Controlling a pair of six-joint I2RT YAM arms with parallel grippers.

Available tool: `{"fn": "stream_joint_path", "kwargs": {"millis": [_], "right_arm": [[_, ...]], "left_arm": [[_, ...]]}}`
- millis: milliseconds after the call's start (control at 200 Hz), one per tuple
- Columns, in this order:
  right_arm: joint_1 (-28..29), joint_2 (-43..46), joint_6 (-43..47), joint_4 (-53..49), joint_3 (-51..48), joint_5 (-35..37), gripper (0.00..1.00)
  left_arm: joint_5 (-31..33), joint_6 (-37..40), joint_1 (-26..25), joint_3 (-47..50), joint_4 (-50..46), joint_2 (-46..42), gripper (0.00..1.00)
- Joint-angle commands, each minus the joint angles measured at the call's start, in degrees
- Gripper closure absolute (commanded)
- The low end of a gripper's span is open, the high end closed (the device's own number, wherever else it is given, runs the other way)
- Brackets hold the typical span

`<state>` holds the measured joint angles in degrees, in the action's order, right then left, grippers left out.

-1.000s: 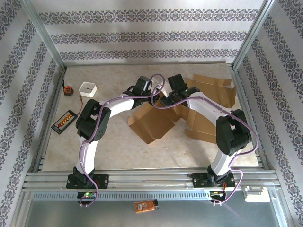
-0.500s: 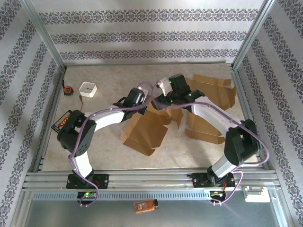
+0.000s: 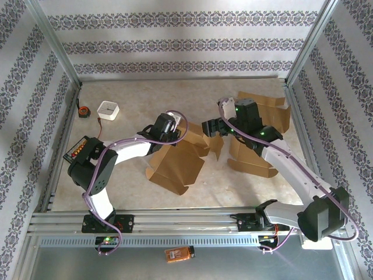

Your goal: Fold the paper box

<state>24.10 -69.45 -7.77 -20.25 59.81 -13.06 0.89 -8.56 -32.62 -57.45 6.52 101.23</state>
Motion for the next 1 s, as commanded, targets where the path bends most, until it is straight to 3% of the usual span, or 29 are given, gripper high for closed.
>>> {"fn": "stream_joint_path", "kwargs": {"millis": [0, 55, 145, 295, 375, 430, 485, 540, 700, 894, 999], "right_arm": [[-0.54, 1.60, -2.77, -2.69, 0.16, -1.10, 0.06], [-0.54, 1.86, -4.29, -3.74, 0.87, -1.55, 0.06], [-0.44, 2.21, -10.29, -5.43, 2.14, -1.91, 0.11], [-0.26, 2.20, -23.87, -11.08, 5.70, -3.19, 0.17], [0.28, 3.08, -26.86, -12.45, 6.16, -4.93, 0.18], [0.69, 3.54, -27.91, -13.62, 6.41, -4.98, 0.18], [0.70, 3.66, -29.02, -15.39, 6.97, -4.58, 0.19], [0.70, 3.08, -30.13, -17.54, 7.94, -4.66, 0.21], [2.16, 2.29, -30.66, -19.67, 8.89, -3.07, 0.22], [3.47, 4.48, -33.08, -18.78, 5.55, 2.27, 0.22], [4.55, 6.45, -35.76, -17.92, 3.28, 4.42, 0.23]], "left_arm": [[-1.16, 0.41, -0.60, 0.08, -0.33, 2.60, 0.86], [-0.86, 0.14, -0.60, 0.24, -0.33, 2.54, 1.00], [1.16, -0.69, -0.67, 1.48, 0.37, 1.36, 1.00], [10.92, -4.34, -1.04, 4.59, 0.44, -2.90, 1.00], [12.54, -5.49, -1.22, 5.45, 0.59, -4.38, 0.81], [13.39, -6.13, -1.30, 5.47, 0.00, -4.90, 0.79], [15.50, -6.93, -1.63, 5.37, -1.56, -5.31, 0.85], [17.66, -7.56, -2.04, 5.58, -2.76, -5.94, 1.00], [19.94, -8.80, -2.10, 8.69, 0.31, -8.42, 1.00], [8.88, -9.73, -2.19, 11.52, 2.97, -13.69, 0.47], [2.50, -11.05, -2.18, 13.45, 2.54, -18.37, 0.38]]}}
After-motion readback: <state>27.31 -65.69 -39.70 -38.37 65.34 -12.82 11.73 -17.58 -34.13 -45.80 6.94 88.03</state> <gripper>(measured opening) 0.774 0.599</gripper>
